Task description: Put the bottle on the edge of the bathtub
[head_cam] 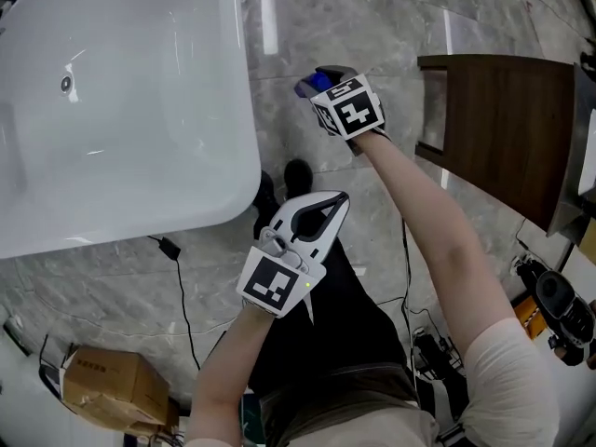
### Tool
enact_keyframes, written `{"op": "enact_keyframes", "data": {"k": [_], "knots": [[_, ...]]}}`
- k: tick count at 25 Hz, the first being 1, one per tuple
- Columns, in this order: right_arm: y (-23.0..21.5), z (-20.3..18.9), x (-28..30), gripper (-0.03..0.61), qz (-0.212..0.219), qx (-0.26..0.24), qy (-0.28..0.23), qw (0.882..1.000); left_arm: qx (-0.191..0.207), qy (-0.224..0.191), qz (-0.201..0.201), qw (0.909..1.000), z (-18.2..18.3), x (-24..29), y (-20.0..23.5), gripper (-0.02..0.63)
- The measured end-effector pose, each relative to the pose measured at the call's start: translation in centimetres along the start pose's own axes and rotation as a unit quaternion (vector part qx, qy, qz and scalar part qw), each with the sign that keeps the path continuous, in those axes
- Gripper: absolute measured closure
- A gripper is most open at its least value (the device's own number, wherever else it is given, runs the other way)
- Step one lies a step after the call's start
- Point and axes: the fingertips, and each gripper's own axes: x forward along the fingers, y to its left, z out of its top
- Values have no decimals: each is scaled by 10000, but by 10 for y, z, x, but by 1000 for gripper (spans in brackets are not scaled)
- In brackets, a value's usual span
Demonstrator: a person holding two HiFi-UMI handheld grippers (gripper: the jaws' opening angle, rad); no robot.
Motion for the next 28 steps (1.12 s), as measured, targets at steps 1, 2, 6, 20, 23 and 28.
{"op": "enact_keyframes", "data": {"k": [1, 2, 6, 20, 23, 28], "knots": [[0, -3, 8, 416, 11, 3, 13, 10000, 65, 118, 12, 9999, -12, 3, 3, 555], [-1, -5, 16, 416, 31, 19, 15, 10000, 131, 246, 17, 9996, -24, 7, 7, 555], [-6, -19, 44, 416, 87, 100, 9, 9999, 228, 654, 25, 9976, -64, 25, 23, 557], [-21, -79, 146, 416, 98, 220, 105, 9997, 54, 1021, 94, 9947, -157, 81, 90, 557], [-23, -87, 158, 416, 107, 201, 125, 9997, 186, 1132, 117, 9933, -170, 91, 98, 557], [-28, -95, 186, 416, 150, 156, 101, 9997, 227, 1245, 188, 9918, -191, 107, 119, 557]]}}
